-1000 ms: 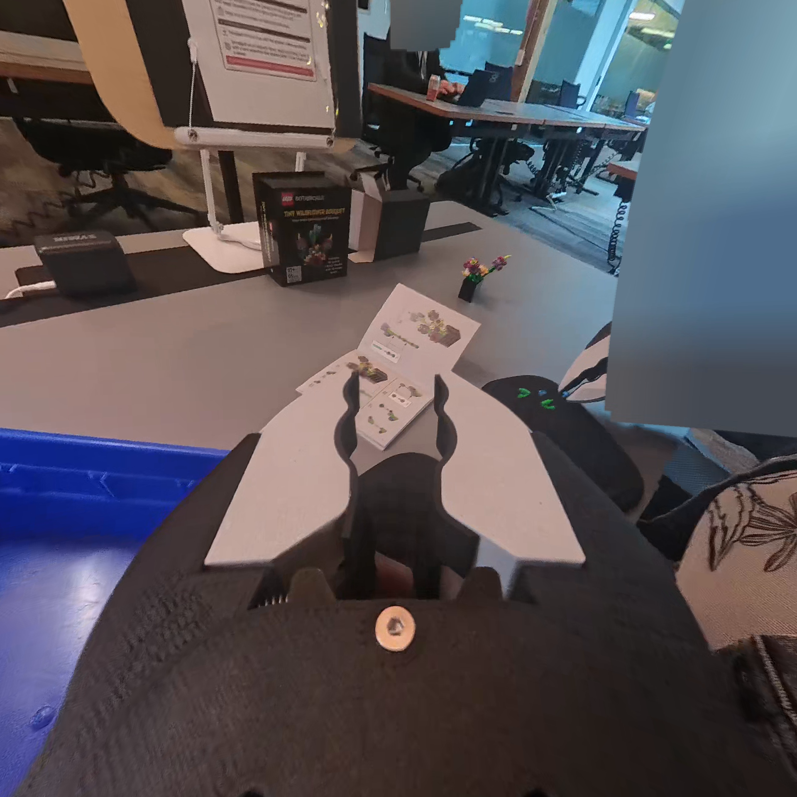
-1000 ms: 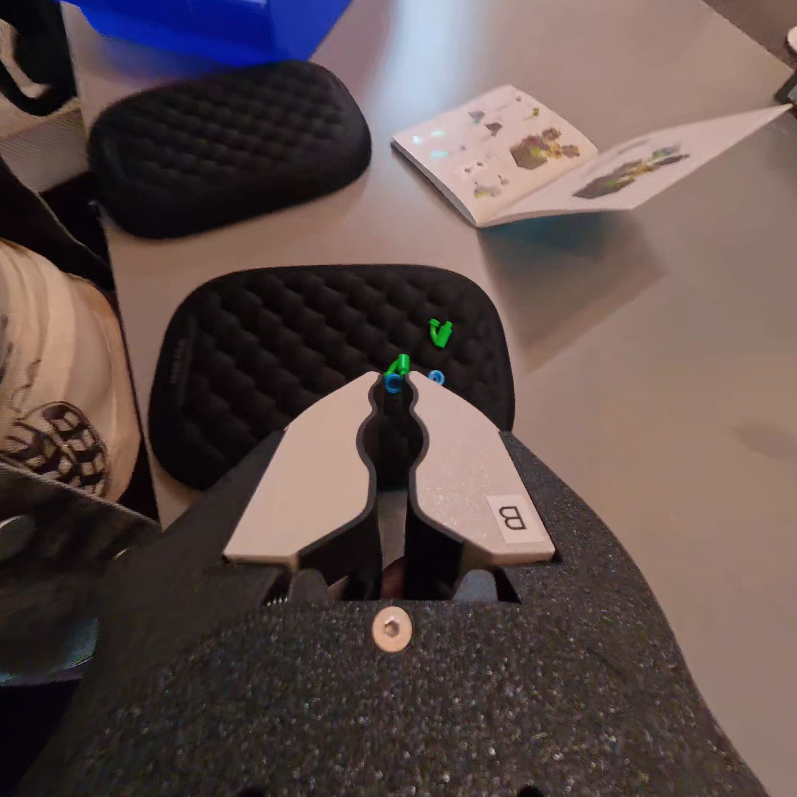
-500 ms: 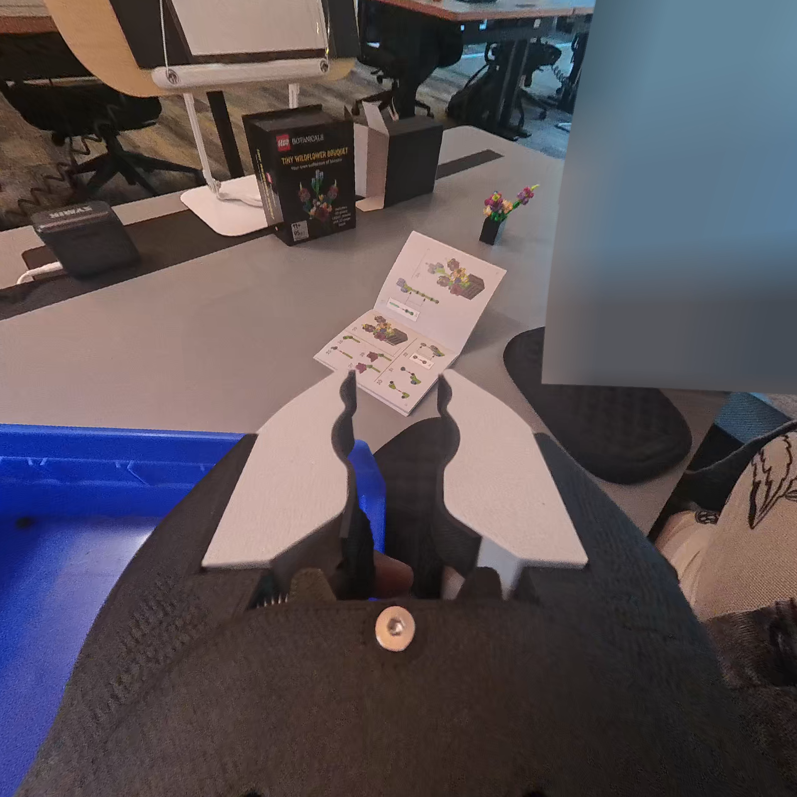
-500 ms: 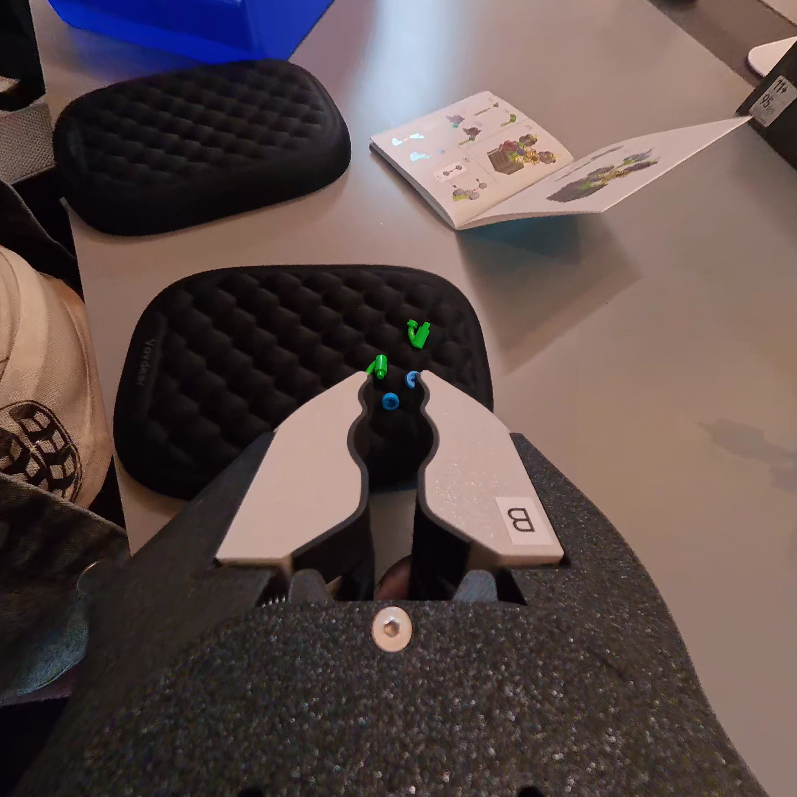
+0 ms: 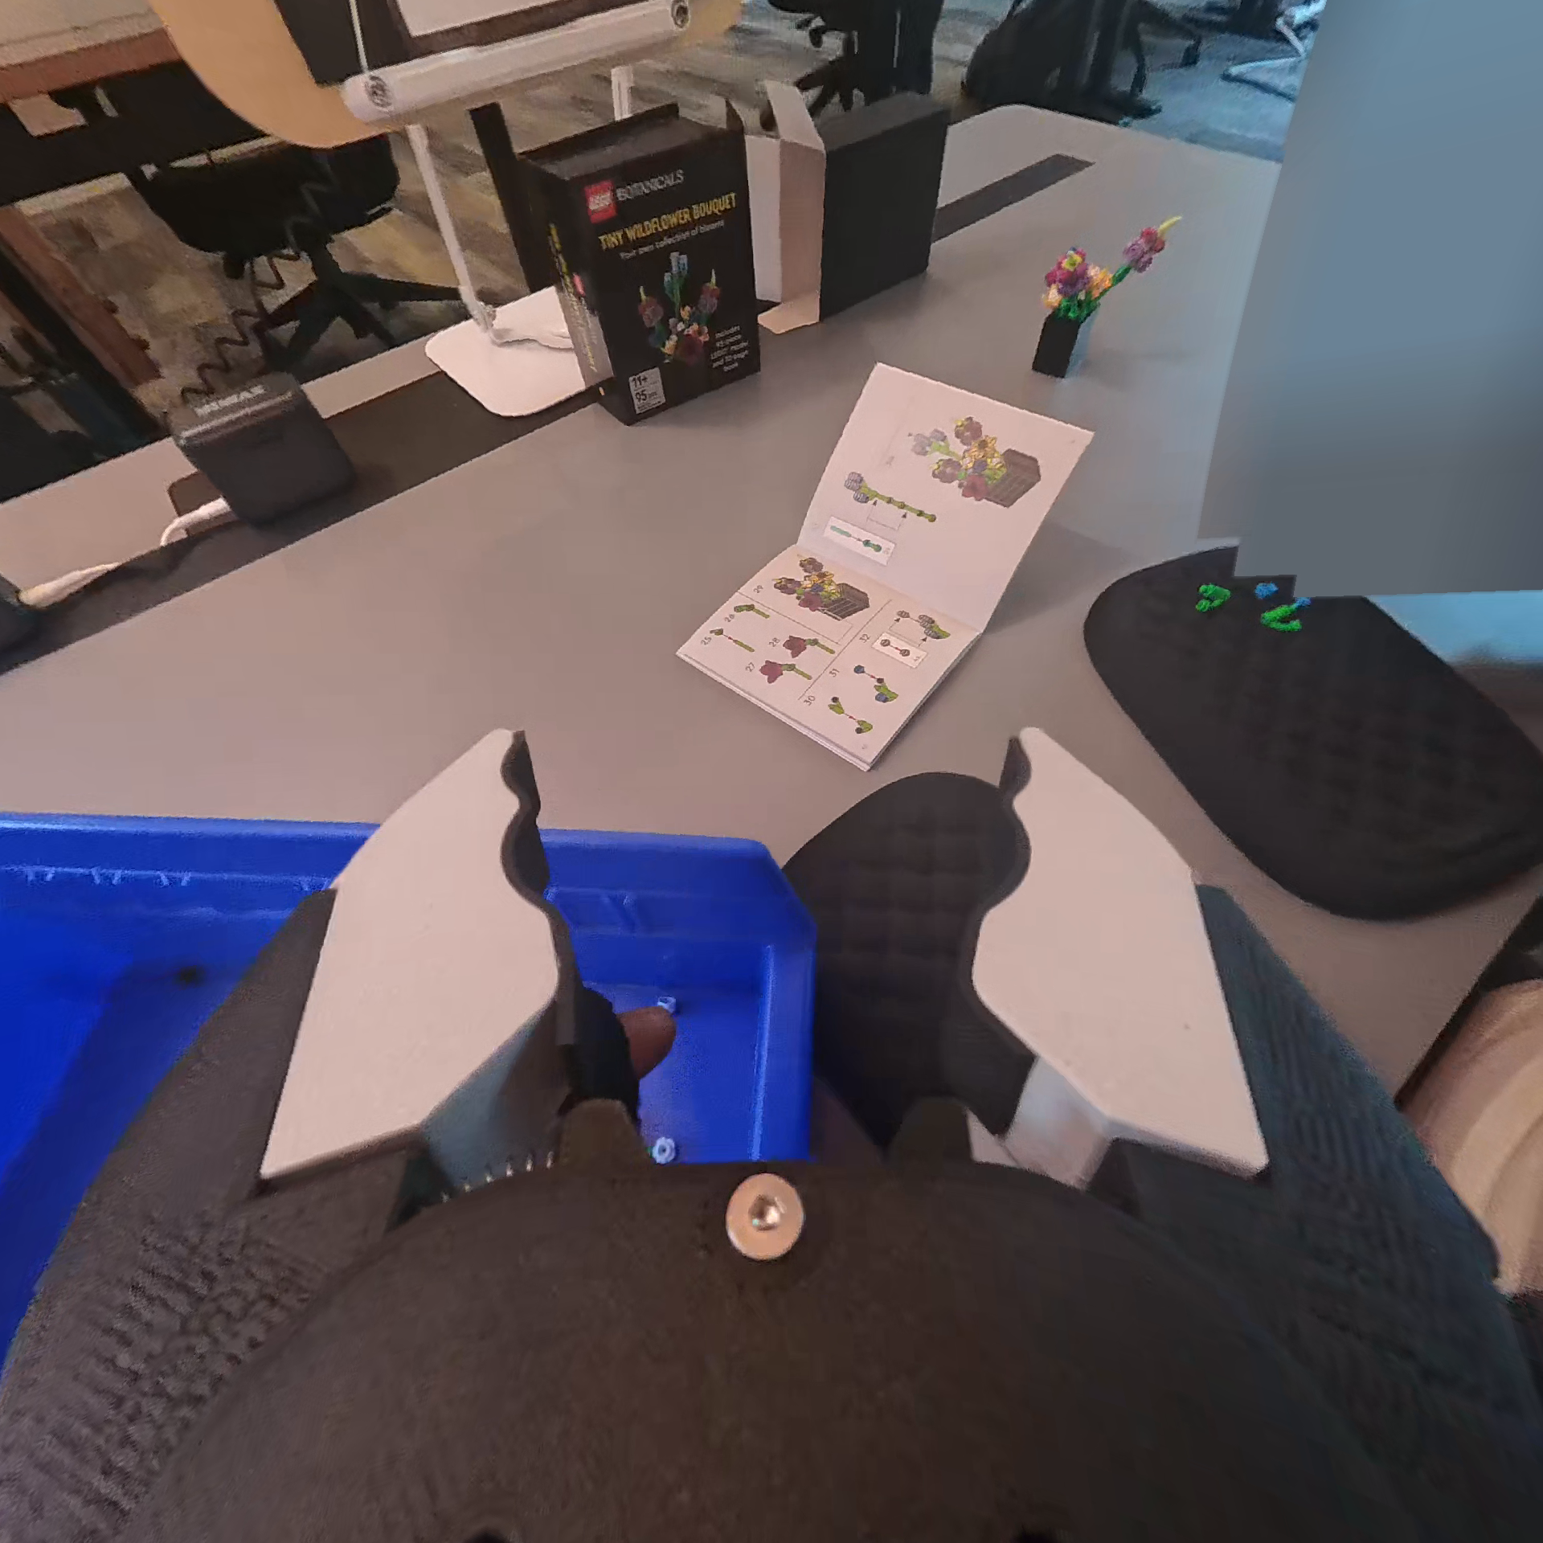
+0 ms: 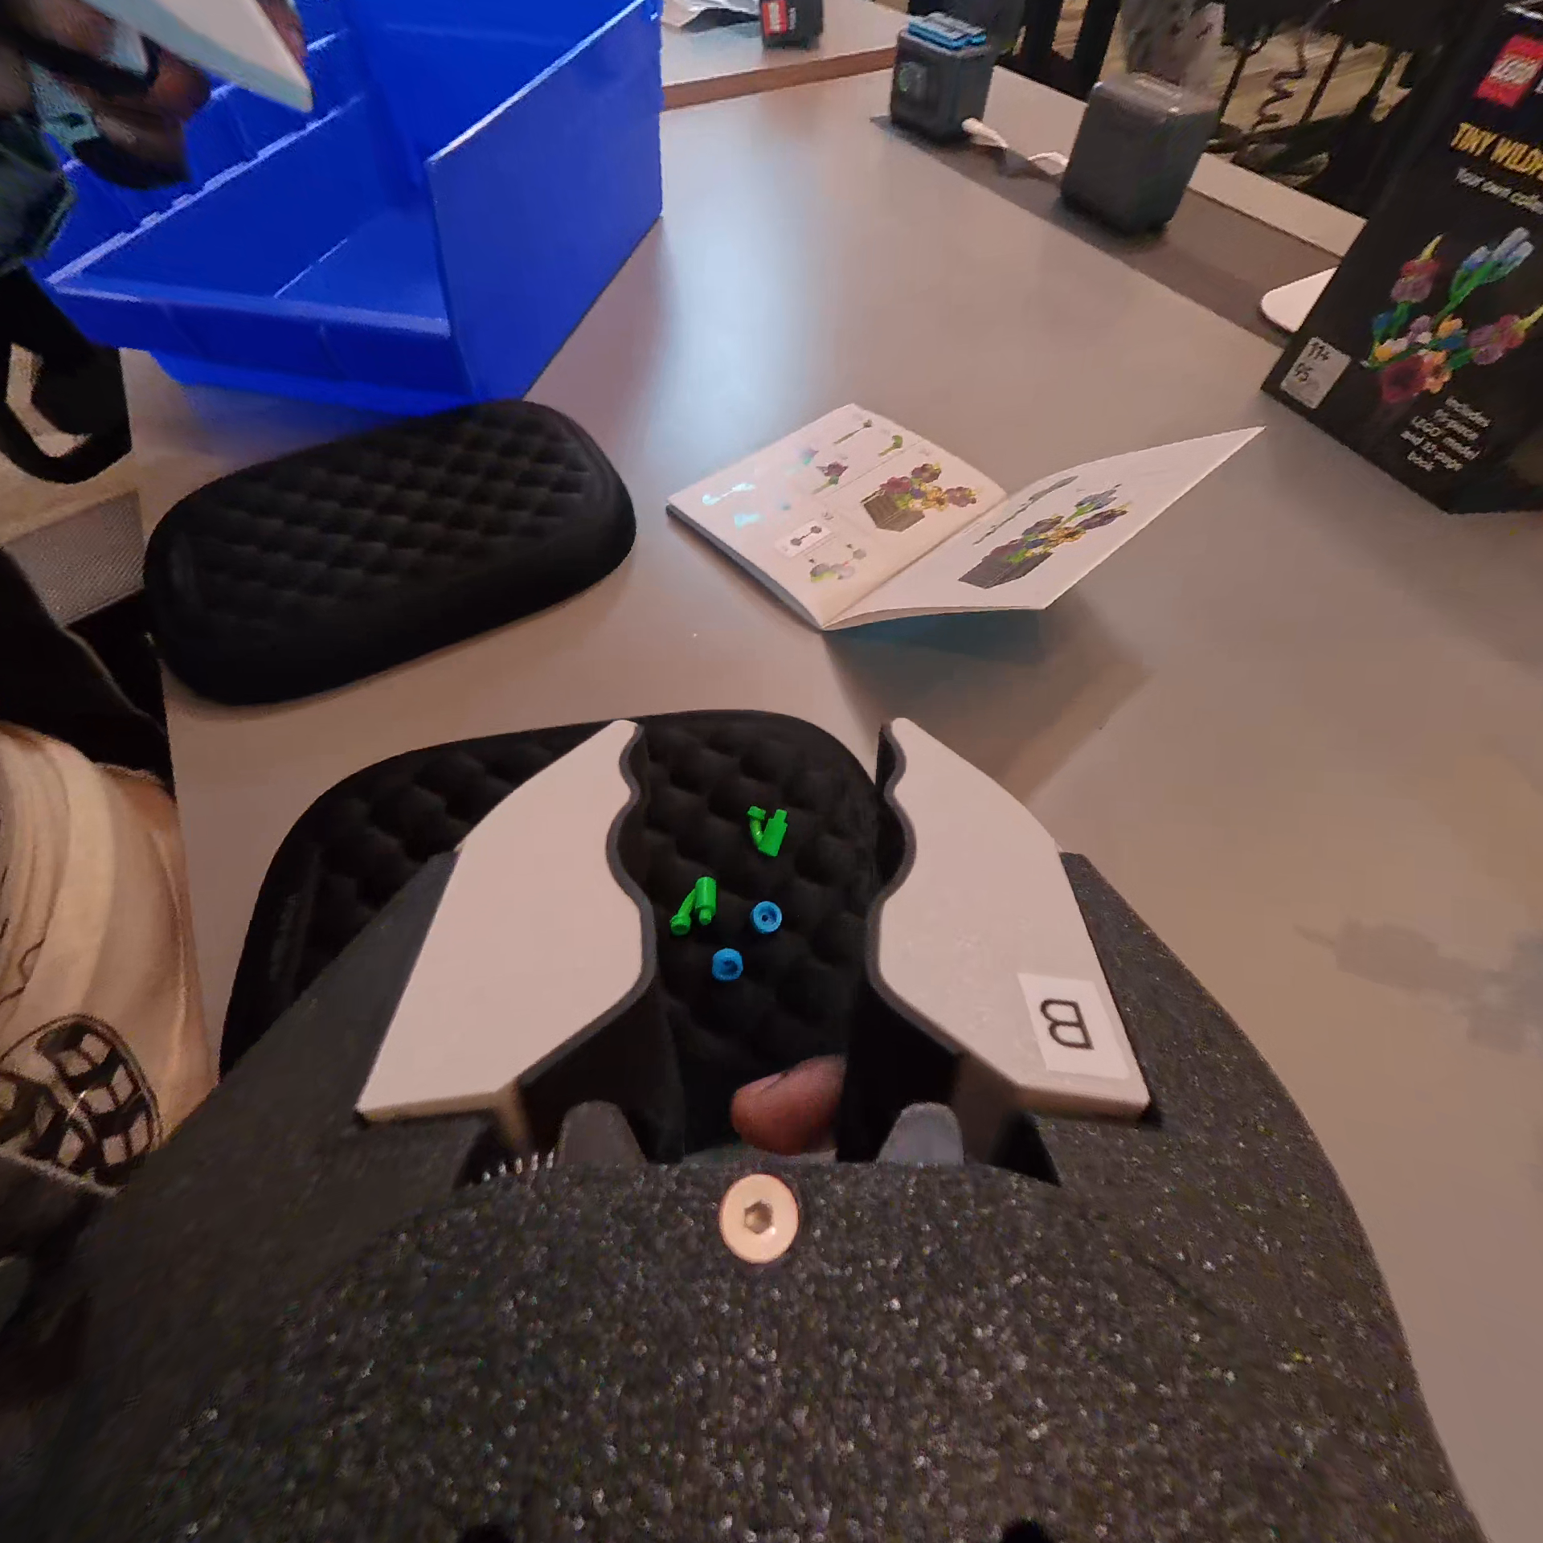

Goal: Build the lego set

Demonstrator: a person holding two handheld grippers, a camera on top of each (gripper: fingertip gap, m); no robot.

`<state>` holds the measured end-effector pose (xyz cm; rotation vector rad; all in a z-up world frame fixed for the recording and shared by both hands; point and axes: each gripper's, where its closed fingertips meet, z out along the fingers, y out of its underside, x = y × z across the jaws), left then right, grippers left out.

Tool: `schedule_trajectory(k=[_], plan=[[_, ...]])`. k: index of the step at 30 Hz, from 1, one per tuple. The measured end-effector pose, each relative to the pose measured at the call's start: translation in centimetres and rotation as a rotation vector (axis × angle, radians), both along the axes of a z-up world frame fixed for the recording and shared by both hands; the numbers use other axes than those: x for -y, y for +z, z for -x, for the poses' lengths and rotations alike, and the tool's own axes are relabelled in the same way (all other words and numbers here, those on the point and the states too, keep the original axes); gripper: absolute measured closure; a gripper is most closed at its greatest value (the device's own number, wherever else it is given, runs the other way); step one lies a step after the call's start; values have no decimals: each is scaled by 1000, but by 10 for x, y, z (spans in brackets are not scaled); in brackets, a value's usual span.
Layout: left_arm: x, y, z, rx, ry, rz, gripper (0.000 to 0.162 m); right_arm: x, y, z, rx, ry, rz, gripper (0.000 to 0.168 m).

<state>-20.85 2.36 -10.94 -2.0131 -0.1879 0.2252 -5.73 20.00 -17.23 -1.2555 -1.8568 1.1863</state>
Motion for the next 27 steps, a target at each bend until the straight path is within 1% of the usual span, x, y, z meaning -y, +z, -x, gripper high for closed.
schedule_trajectory(k=[4,7,11,14,15,17,18,19,20,21,23,24,27], plan=[[-1,-6,-3,-38,-22,63,58,-2,4,7,-24,-19,15,116],[5,-7,-5,-17,-50,106,63,-4,5,9,-23,-15,17,117],[27,-8,5,-19,-49,199,72,-8,4,8,-22,-14,10,119],[45,-10,21,-25,15,266,75,-13,-1,8,-10,-33,19,119],[49,-9,25,-26,38,271,75,-16,-1,10,-12,-58,27,112],[52,-5,31,-38,70,253,74,-23,1,14,-30,-111,52,88],[52,-3,34,-47,87,238,70,-26,2,16,-42,-133,61,78],[52,-2,36,-52,104,221,62,-29,4,18,-53,-151,65,70],[51,0,38,-53,117,203,47,-31,5,19,-63,-167,59,63],[51,0,40,-51,133,188,32,-34,5,20,-69,-181,46,56],[52,0,42,-45,142,181,20,-39,6,21,-78,-204,13,43],[53,0,43,-40,144,176,18,-40,6,22,-81,-213,0,39],[55,6,41,-12,127,135,17,-43,10,24,-106,-234,1,31]])
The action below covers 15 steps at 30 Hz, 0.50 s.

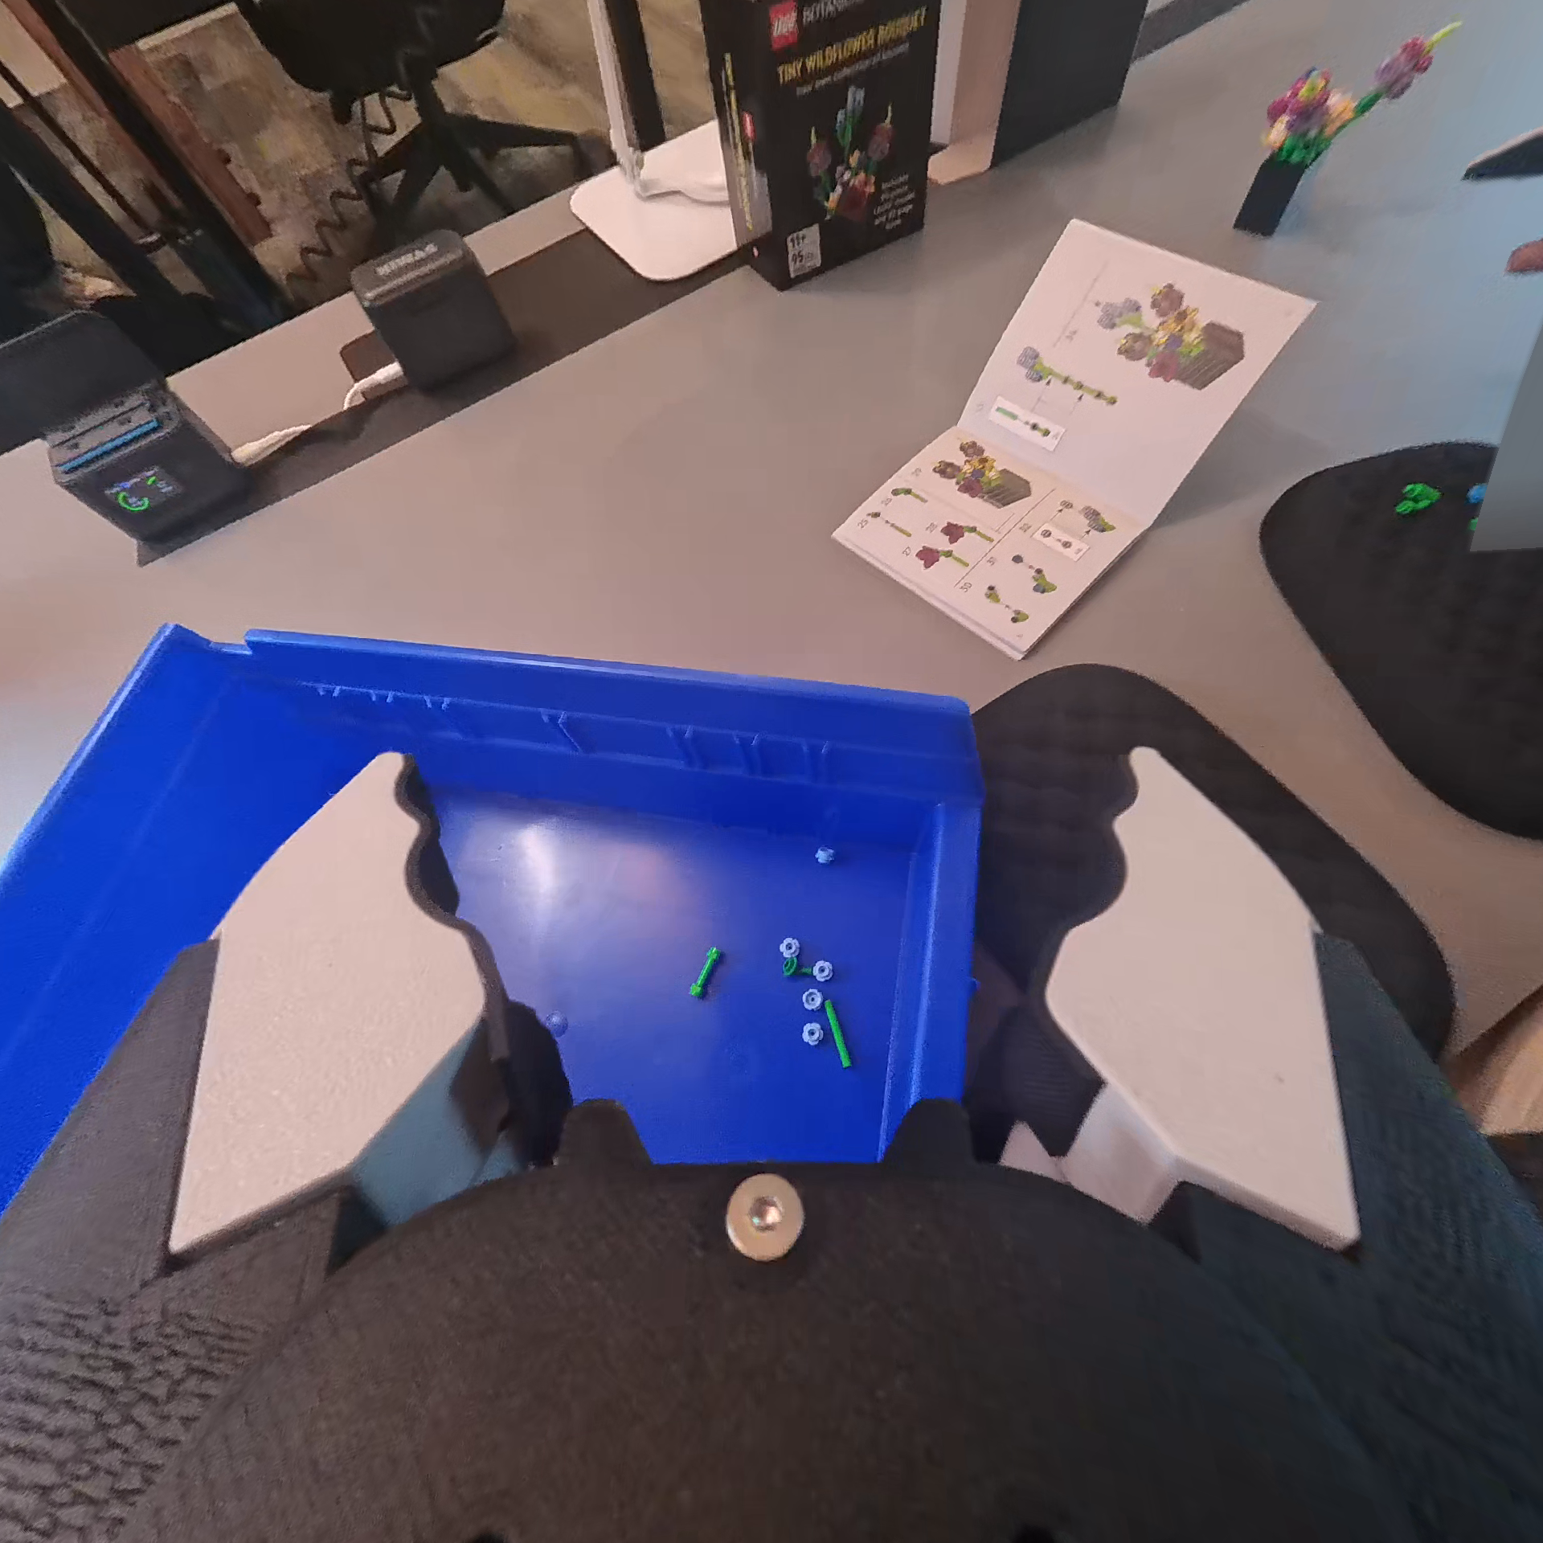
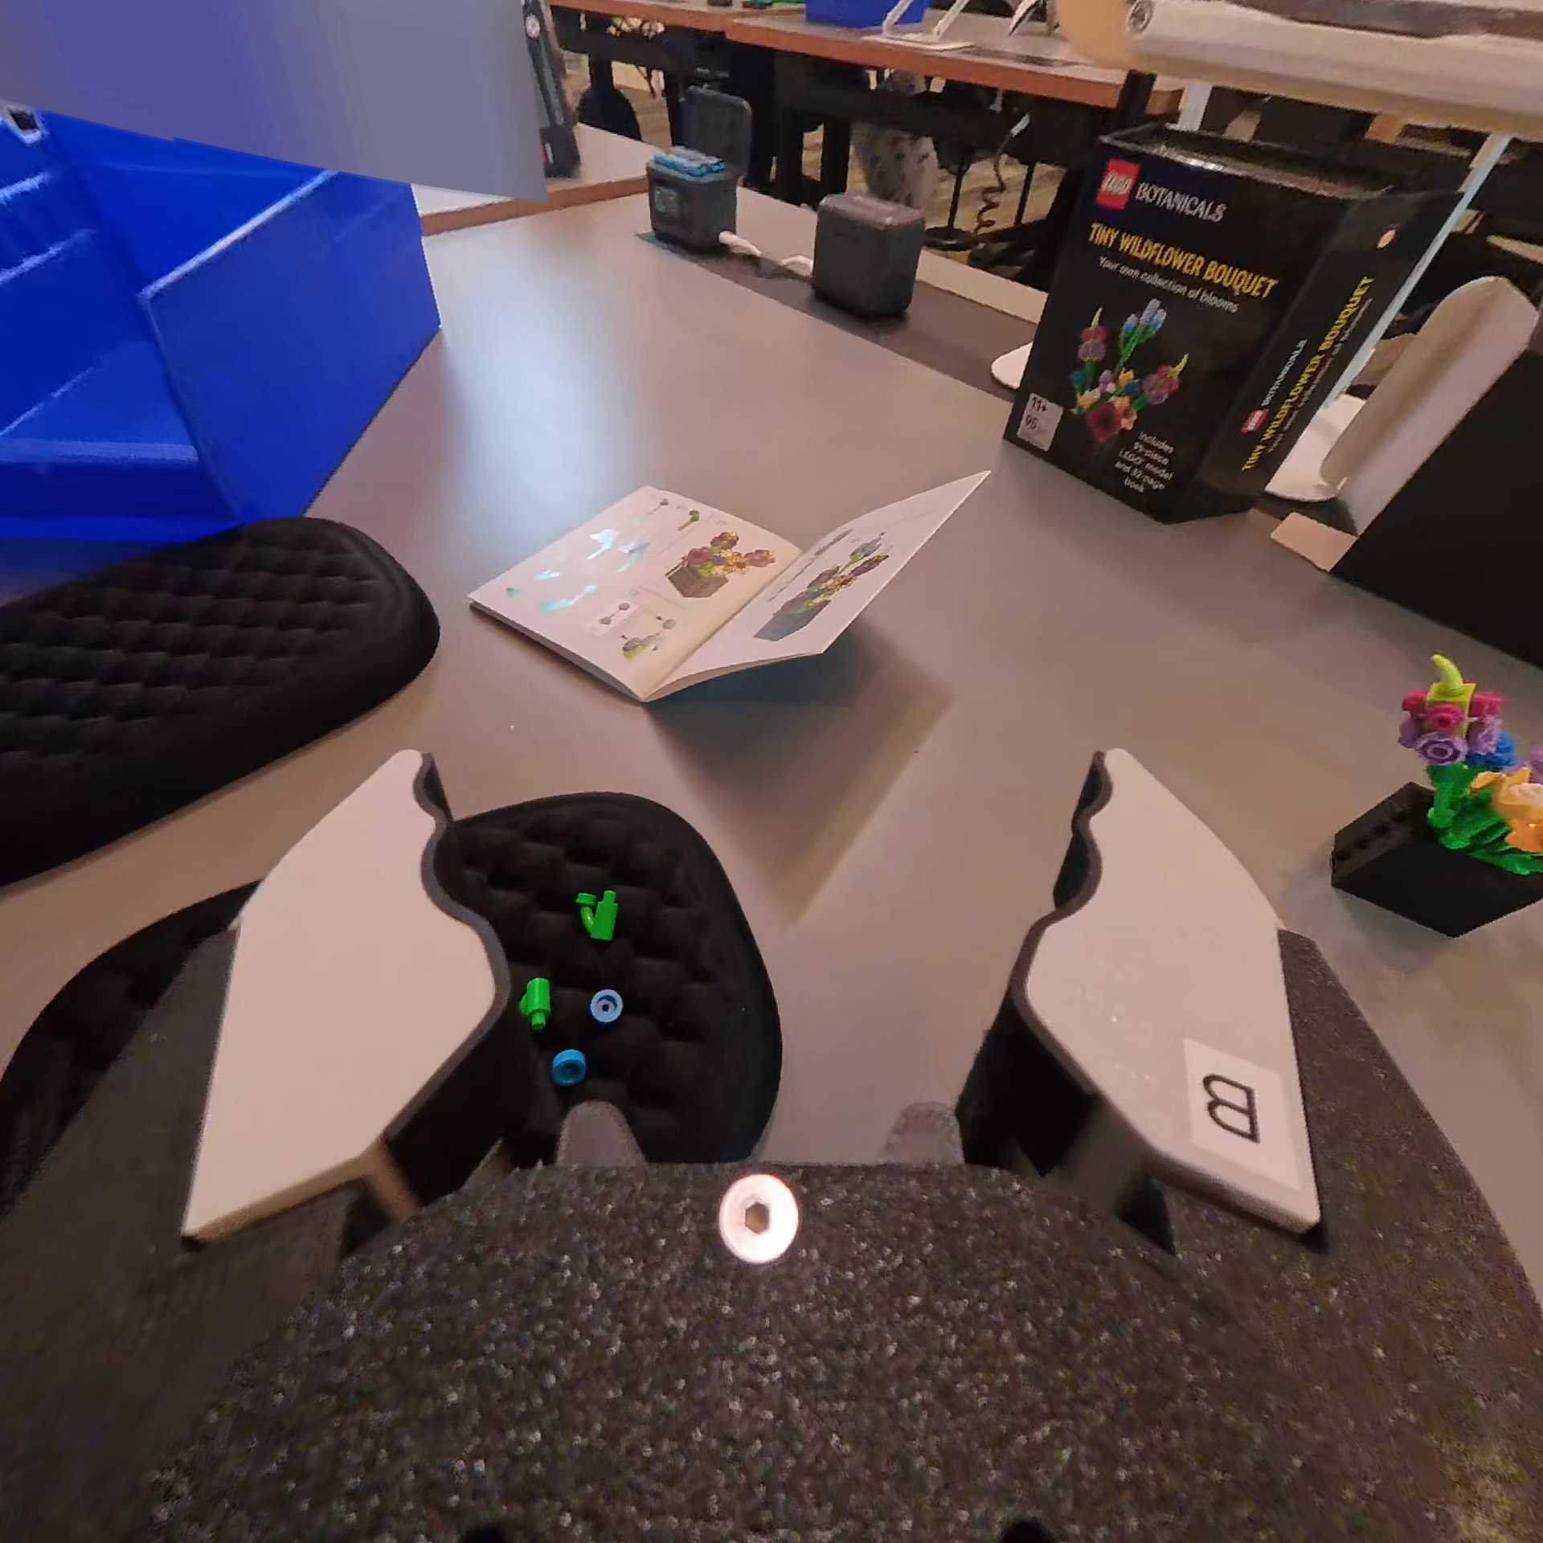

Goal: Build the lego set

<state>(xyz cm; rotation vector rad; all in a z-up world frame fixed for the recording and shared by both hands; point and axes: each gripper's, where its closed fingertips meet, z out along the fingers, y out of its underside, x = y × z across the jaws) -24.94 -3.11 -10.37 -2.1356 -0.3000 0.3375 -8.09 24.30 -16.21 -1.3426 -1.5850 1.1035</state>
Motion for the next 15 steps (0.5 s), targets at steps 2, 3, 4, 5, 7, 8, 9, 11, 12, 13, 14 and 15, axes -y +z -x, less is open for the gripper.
schedule_trajectory(k=[2,3,4,5,7,8,9,11,12,13,14,15], plan=[[3,5,1,4,1,-27,17,0,5,0,-28,-3,15,30],[6,9,1,-9,-9,-30,43,2,8,-1,-49,16,12,45],[9,12,-5,-8,-57,-37,108,6,13,-4,-79,52,2,94],[11,18,-8,-9,-87,-75,151,9,18,-7,-113,78,-11,147],[19,28,-2,-14,-51,-119,161,6,27,-8,-164,61,-28,168],[25,29,3,-22,-27,-105,159,5,28,-8,-171,55,-25,168],[32,29,8,-40,-2,-86,152,4,29,-8,-177,55,-16,168],[44,26,18,-81,19,-31,114,-1,30,-6,-187,33,6,145],[49,21,21,-96,12,25,111,-2,30,-5,-187,26,12,131],[55,12,22,-103,-16,104,119,0,29,-5,-175,43,12,130],[59,1,19,-99,-82,200,161,6,28,-7,-158,91,7,168],[59,-10,13,-82,-161,273,161,13,28,-7,-153,137,7,168]])
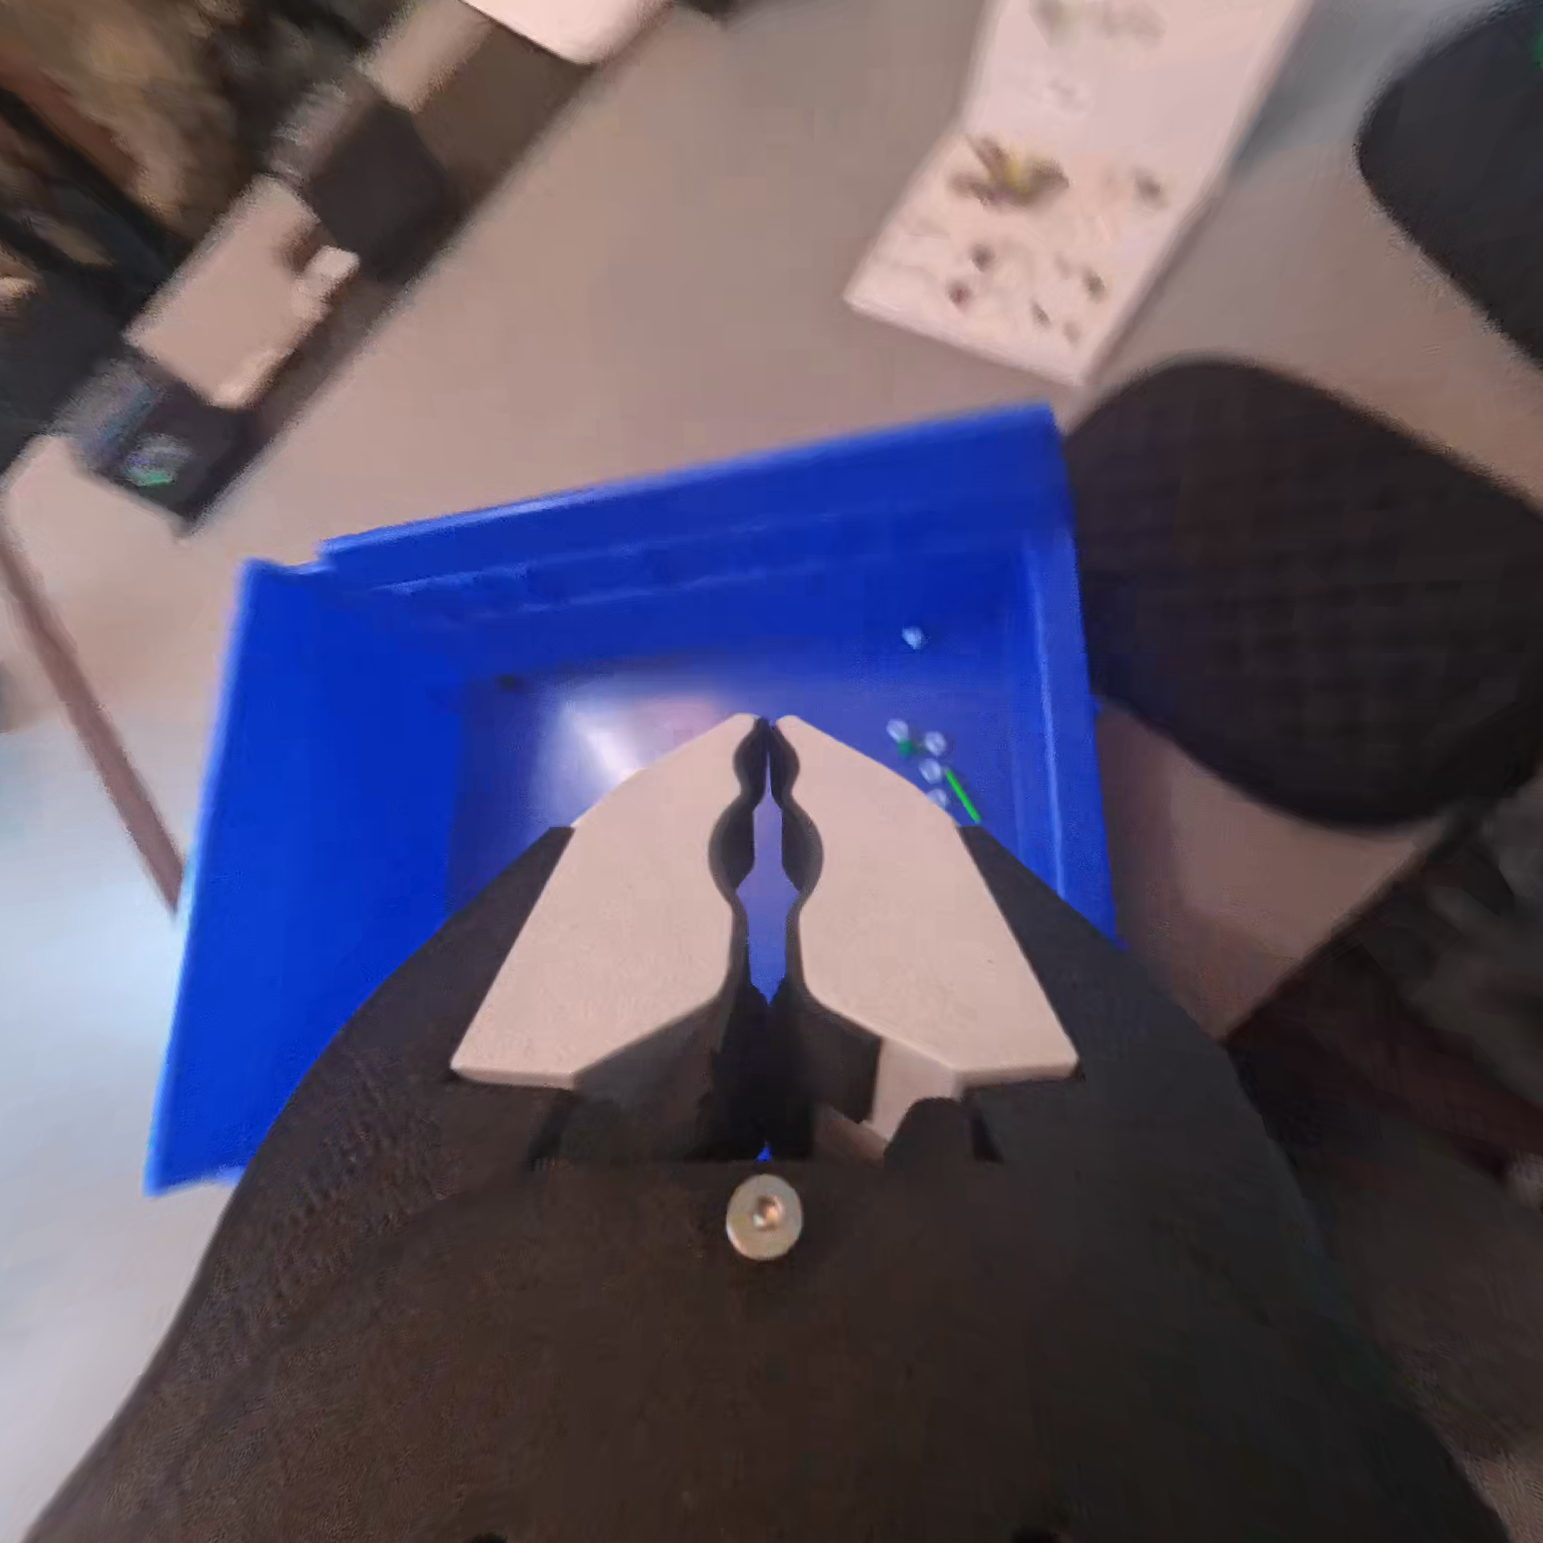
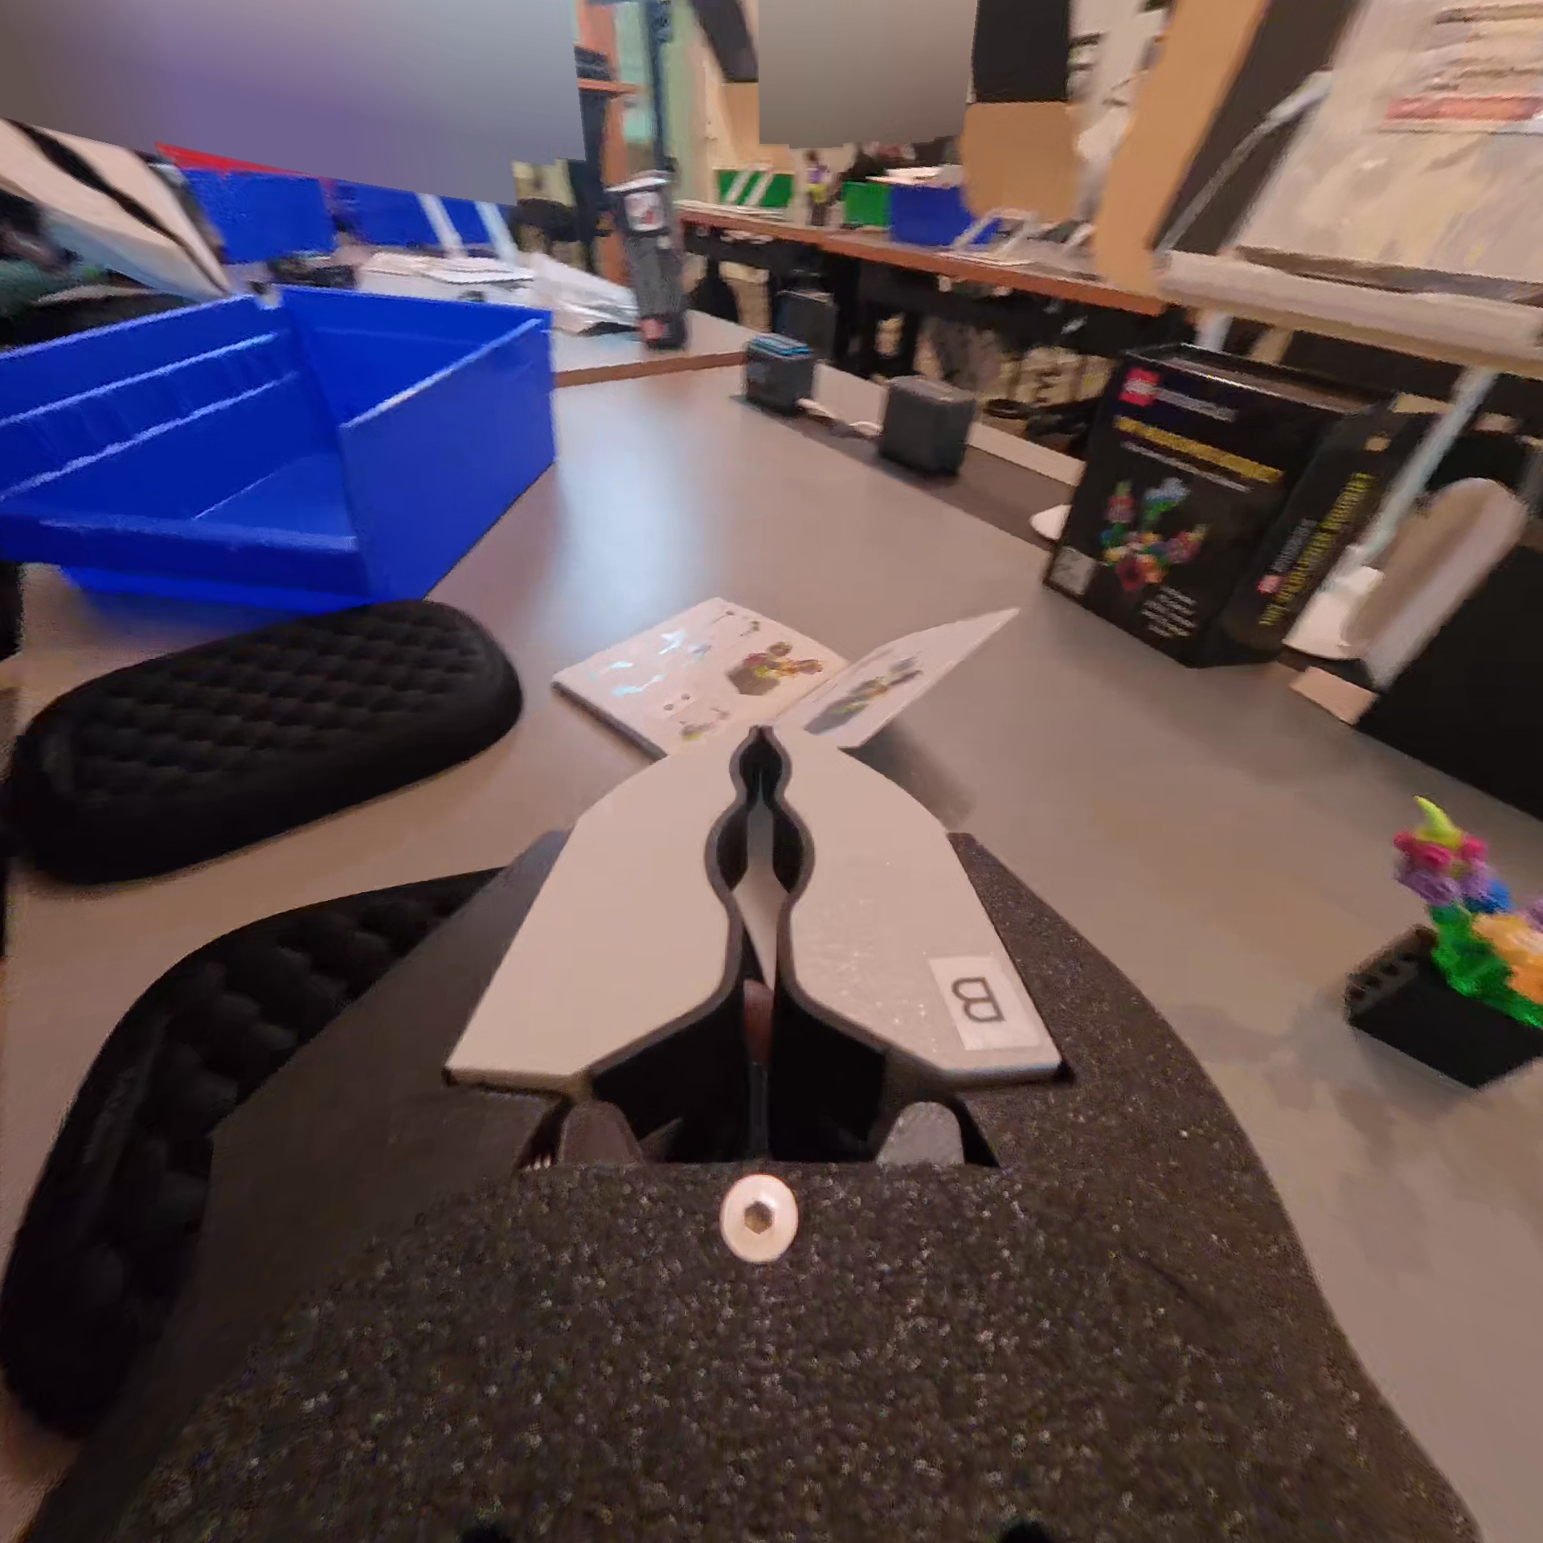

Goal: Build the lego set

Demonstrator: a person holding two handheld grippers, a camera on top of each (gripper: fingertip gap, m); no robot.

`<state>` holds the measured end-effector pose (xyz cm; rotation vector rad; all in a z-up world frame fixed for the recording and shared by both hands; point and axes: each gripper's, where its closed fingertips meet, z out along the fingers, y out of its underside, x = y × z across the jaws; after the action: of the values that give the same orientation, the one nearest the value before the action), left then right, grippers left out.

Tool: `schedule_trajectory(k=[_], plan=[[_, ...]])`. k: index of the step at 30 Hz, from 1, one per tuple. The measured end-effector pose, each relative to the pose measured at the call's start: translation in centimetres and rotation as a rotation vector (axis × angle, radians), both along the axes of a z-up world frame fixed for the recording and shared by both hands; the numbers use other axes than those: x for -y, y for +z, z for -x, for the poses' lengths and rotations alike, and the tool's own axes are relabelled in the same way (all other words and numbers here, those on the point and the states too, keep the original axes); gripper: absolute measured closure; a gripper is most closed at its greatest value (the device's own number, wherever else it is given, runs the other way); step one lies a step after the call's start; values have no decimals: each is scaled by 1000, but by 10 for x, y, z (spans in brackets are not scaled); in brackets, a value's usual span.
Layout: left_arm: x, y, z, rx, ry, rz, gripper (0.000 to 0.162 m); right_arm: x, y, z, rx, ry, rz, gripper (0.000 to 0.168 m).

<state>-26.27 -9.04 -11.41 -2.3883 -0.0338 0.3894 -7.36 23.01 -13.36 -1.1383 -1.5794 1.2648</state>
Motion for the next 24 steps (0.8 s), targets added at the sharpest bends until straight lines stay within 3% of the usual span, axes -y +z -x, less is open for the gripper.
schedule_trajectory(k=[4,6,10,20,24], plan=[[-18,-45,-17,108,-270,217,155,16,7,5,-25,71,2,167],[-29,-69,-17,207,-297,292,147,18,9,7,-29,60,-2,154],[-34,-101,-27,454,-237,420,147,19,9,-1,-27,41,-49,153],[-28,-122,-14,331,-159,511,146,1,6,-18,-25,-32,-65,153],[-28,-126,-13,297,-170,525,153,1,6,-18,-33,-35,-68,152]])
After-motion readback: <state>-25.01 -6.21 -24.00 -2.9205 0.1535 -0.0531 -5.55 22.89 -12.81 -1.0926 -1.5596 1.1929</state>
